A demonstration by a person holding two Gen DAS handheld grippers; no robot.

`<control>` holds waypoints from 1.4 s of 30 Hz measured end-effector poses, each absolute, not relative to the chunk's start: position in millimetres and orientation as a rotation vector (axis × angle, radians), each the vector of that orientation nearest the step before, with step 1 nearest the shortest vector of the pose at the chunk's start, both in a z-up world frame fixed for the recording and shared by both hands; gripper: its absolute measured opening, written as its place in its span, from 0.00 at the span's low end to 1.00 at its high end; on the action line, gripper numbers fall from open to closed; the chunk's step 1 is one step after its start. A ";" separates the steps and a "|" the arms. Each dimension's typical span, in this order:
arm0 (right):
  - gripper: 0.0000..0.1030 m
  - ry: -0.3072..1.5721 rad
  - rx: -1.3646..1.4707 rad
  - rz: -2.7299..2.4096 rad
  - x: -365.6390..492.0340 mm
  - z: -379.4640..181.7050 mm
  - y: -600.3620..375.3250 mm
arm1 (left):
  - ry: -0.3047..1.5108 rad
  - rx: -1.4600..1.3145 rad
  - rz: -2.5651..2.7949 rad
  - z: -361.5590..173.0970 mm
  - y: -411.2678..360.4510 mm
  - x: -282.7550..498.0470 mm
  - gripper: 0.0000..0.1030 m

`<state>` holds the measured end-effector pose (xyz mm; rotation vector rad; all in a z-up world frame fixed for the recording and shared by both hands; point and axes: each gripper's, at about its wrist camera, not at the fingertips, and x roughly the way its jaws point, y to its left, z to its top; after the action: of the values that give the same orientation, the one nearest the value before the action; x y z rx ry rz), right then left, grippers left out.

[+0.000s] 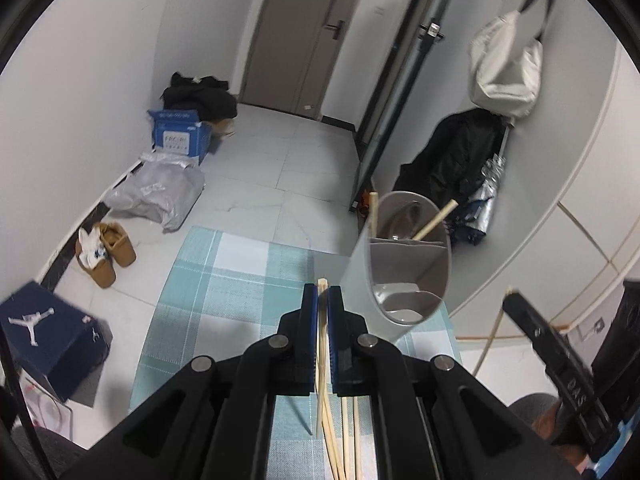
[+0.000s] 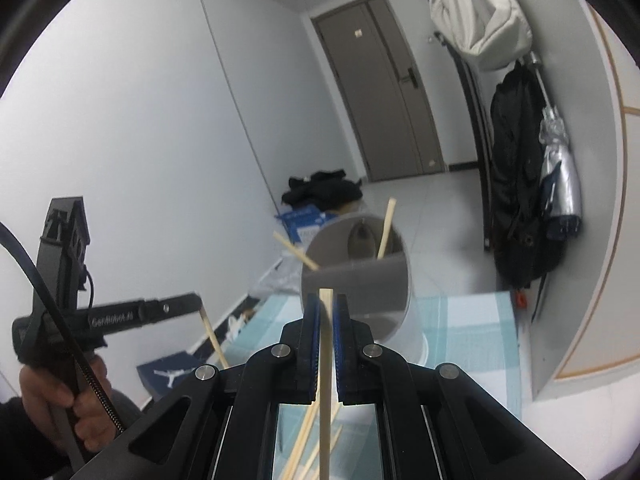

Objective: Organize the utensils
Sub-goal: 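Raise both held chopsticks and carry them over the utensil holder, then lower both chopsticks into the holder and open both grippers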

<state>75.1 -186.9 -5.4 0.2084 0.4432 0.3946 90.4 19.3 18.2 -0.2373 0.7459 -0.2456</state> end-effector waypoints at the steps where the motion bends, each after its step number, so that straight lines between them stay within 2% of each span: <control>1: 0.05 0.433 0.210 0.393 73.9 -1.3 -187.8 | 0.747 -0.225 -0.253 21.9 17.2 90.6 0.01; 16: 0.05 0.213 0.257 0.360 115.1 78.3 -217.6 | 0.546 -0.238 -0.338 123.0 -6.3 120.5 0.01; 22: 0.05 0.129 0.236 0.351 144.3 108.4 -215.0 | 0.487 -0.231 -0.343 144.7 -16.4 148.3 0.01; 31: 0.05 0.049 0.249 0.337 182.9 121.7 -214.1 | 0.475 -0.155 -0.353 134.2 -24.3 172.4 0.01; 42: 0.05 0.065 0.192 0.316 213.7 87.0 -193.1 | 0.550 -0.114 -0.370 112.0 -21.6 188.2 0.01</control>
<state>213.7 -193.1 87.0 0.1922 0.0646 0.3163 188.2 -21.6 112.0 -0.1141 0.5499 -0.3698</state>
